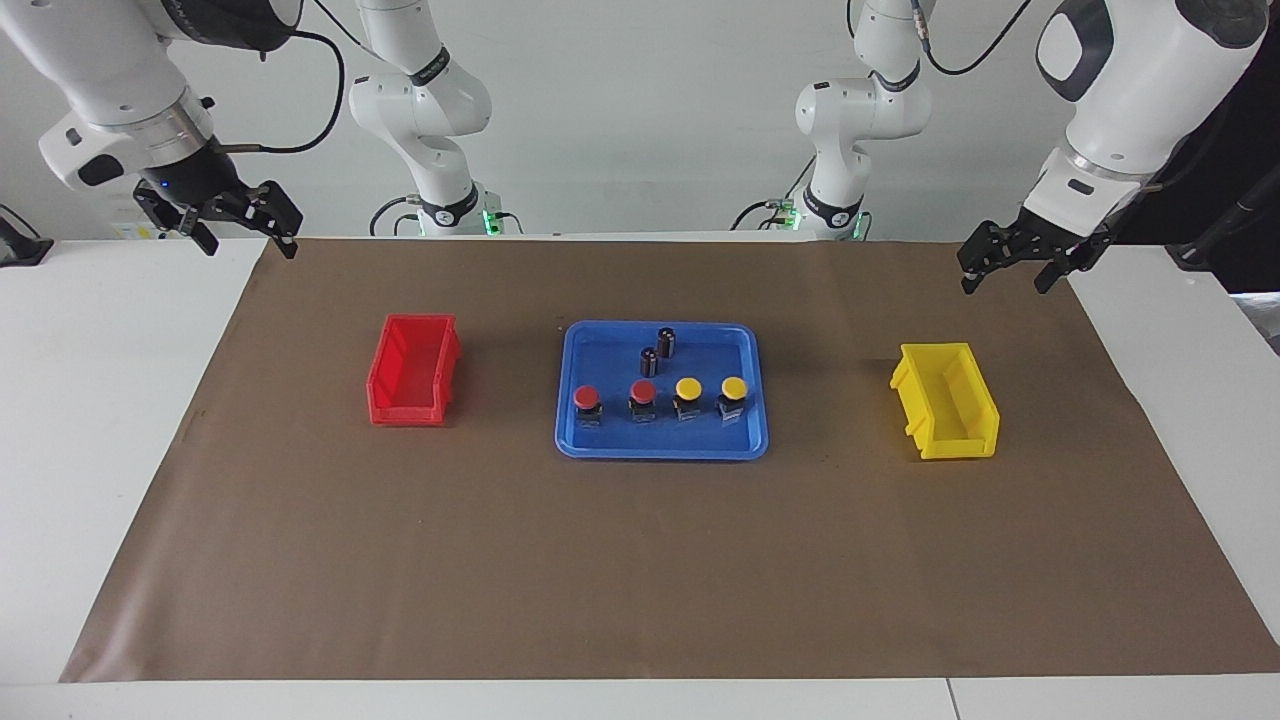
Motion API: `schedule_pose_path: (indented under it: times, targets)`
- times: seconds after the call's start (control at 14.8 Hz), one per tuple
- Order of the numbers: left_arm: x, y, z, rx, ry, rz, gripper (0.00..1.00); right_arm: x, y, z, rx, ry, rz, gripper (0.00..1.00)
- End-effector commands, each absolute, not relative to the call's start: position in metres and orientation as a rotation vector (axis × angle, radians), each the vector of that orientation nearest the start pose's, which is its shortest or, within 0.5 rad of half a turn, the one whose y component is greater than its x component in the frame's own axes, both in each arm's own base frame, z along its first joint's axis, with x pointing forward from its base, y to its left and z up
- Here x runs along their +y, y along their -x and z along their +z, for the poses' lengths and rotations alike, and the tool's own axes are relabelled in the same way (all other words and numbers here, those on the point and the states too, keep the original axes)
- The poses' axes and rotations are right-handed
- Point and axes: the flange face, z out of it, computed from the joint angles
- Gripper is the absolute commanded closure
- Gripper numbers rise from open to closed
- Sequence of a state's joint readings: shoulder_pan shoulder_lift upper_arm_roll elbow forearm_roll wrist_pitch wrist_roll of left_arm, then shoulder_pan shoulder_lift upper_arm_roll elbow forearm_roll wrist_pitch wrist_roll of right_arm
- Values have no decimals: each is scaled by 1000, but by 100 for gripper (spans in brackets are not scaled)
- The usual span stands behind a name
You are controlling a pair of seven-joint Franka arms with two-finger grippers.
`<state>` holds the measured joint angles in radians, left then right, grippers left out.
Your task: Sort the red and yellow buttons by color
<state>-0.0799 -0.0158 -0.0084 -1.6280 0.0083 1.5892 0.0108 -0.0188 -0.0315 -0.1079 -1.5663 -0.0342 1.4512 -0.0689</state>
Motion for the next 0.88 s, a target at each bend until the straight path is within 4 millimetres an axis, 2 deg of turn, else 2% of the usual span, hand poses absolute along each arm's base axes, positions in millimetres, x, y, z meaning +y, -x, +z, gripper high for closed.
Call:
schedule_pose_path:
  times: [0.0,0.4,0.54,0.74,0.81]
  targets:
    - [-43,-541,609,152,3142,36,0,-74,-521,636,70,3165,139,0]
    - [-48,-540,608,164,3141,44,0,-71,-520,635,73,3164,149,0]
    - [-47,-540,608,161,3141,46,0,-76,-518,637,66,3163,145,0]
    - [-46,-538,606,156,3140,70,0,-65,-525,639,20,3168,128,0]
    - [-47,-539,607,156,3141,58,0,-51,-533,642,-19,3166,116,0]
